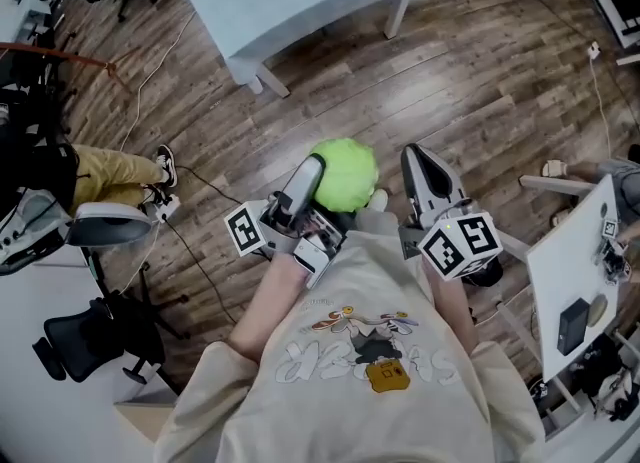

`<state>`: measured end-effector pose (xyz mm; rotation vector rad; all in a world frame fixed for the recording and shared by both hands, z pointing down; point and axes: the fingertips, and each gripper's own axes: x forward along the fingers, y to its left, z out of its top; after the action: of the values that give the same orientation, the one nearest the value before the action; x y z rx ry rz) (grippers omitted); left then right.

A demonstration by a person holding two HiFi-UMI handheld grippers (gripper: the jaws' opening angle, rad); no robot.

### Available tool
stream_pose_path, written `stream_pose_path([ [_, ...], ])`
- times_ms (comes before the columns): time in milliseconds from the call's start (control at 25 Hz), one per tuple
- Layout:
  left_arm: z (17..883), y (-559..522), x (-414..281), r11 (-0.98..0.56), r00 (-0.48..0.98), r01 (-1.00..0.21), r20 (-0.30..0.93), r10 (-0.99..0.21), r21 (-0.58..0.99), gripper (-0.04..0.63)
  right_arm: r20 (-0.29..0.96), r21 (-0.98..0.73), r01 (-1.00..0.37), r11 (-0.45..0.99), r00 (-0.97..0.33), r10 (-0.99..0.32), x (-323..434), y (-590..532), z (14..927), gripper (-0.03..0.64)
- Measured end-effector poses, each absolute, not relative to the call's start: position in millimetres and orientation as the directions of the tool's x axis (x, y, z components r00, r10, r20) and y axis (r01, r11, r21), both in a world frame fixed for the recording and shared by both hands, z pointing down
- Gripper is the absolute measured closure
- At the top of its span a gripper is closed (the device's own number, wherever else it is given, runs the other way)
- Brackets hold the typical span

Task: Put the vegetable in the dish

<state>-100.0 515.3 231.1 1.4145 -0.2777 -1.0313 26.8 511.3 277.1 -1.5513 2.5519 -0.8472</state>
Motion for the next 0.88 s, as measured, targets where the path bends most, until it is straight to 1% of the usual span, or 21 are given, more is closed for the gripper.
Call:
stream_pose_path([
  [280, 228.4, 520.7, -50.3, -0.184, 0.565, 0.391, -0.393, -0.725, 0.902, 0.293, 0.258, -0.469, -0.813, 0.344, -0.499, -0.828, 69.9, 519.1, 283.4, 0.592],
  [480, 233.0, 525.6, -17.7, -0.200, 0.537, 0.406, -0.409, -0.738, 0.892, 0.293, 0.247, -0.468, -0.803, 0.370, -0.521, -0.817, 95.2, 526.0, 286.3, 0.592],
  [880, 239.2, 503.5, 8.8, -0.174, 0.525, 0.428, -0.401, -0.750, 0.887, 0.293, 0.281, -0.468, -0.811, 0.351, -0.513, -0.811, 125.3, 507.2, 297.5, 0.592],
])
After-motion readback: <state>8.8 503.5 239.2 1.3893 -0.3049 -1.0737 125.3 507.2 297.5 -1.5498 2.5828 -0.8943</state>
